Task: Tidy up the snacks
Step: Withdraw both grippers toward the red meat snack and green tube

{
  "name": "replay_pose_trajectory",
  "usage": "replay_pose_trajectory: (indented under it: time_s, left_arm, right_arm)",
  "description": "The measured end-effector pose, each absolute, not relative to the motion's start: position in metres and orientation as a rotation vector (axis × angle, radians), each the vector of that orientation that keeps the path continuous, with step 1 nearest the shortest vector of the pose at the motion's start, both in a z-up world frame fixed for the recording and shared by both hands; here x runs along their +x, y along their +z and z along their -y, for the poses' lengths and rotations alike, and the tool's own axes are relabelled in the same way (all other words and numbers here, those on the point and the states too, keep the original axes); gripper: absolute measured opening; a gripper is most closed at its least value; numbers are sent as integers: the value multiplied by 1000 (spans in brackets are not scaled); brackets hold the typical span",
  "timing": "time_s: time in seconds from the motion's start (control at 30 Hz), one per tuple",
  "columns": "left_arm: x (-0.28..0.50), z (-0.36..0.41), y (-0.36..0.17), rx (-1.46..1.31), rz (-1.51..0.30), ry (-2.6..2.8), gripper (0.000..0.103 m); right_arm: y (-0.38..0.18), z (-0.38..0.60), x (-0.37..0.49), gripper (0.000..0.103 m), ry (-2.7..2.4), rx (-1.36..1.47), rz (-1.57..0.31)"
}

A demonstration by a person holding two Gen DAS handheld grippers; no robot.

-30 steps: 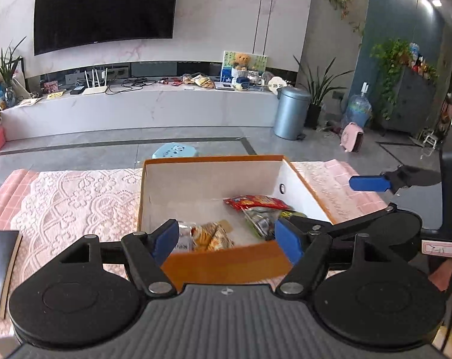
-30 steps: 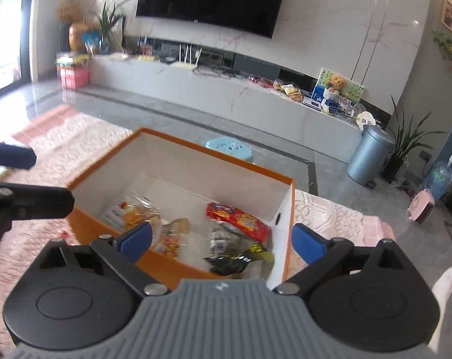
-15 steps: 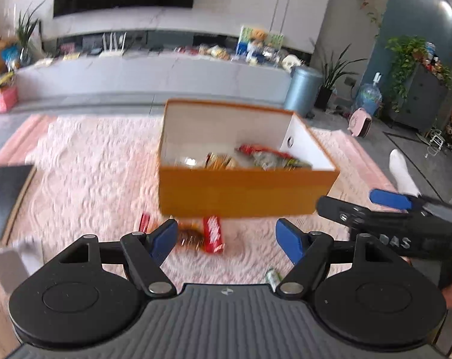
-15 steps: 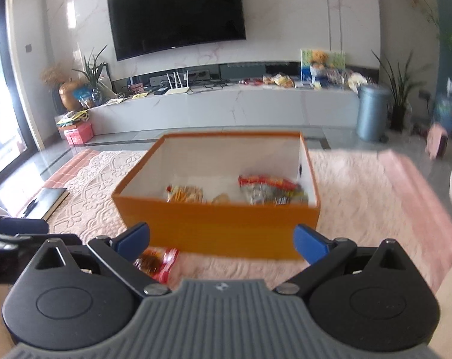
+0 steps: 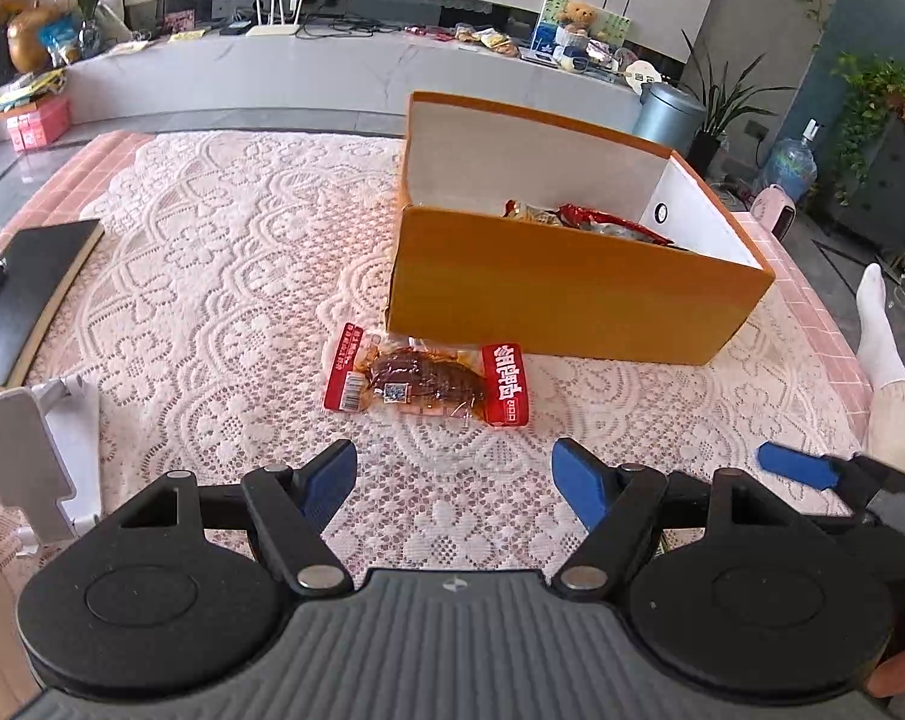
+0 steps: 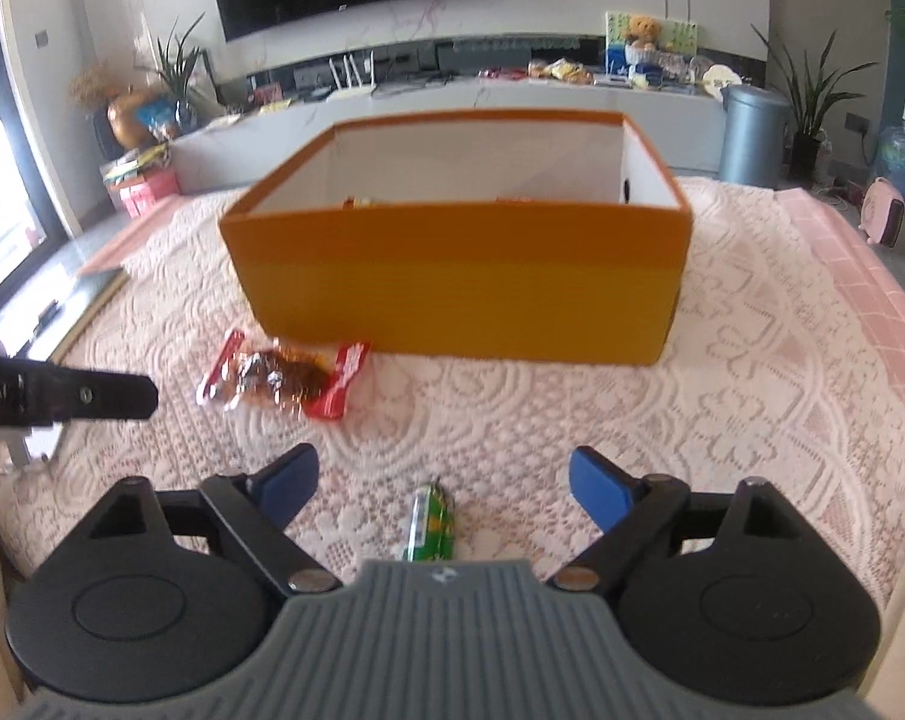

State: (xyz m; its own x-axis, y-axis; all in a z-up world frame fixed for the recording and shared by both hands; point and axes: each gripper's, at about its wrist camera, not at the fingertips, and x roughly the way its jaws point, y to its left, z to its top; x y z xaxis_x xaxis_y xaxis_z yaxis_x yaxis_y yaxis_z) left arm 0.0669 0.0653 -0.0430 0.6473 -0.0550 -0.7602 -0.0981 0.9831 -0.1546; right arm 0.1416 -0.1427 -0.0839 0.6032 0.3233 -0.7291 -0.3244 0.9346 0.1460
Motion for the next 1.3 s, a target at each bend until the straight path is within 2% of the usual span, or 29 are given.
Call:
replay_pose_trajectory:
  time_s: [0.13,0.47,0.53,0.8,0.87,0.93,1.1,1.13,1.17,1.3]
  left_arm:
    - [70,-75,-48,-228,-870,27,87]
    - [74,-89,-70,-243,-885,23,87]
    - [74,-92,-74,-242,-880,16,87]
    - [81,-99,-83,-228,-861,11,87]
    - [86,-95,-84,-219,-851,-6,87]
    - [91,-89,-87,-187,-845,-21,87]
    - [101,-70,-93,-29,-833,-56,87]
    - [103,-70,-94,-5,-826,-61,87]
    - [105,-70,-95,19,-828,-66,87]
    - [118,-73,-102,74,-832,-90,87]
  right_arm:
    - [-96,135,143,76,390,-37,-875]
    - [-117,122,154,70,412,-56,-930]
    - [-121,121,155,65,415,-60,-937]
    - [-133,121,161,56,422,-72,-947]
    - [-135,121,162,49,418,-80,-946]
    - [-138,122,164,36,422,-81,-959]
    - [-143,127,160,33,418,-78,-986]
    - [-143,128,159,25,421,-77,-985]
    - [-143,128,158,23,430,-72,-983]
    - [-142,129,164,22,445,-44,-975]
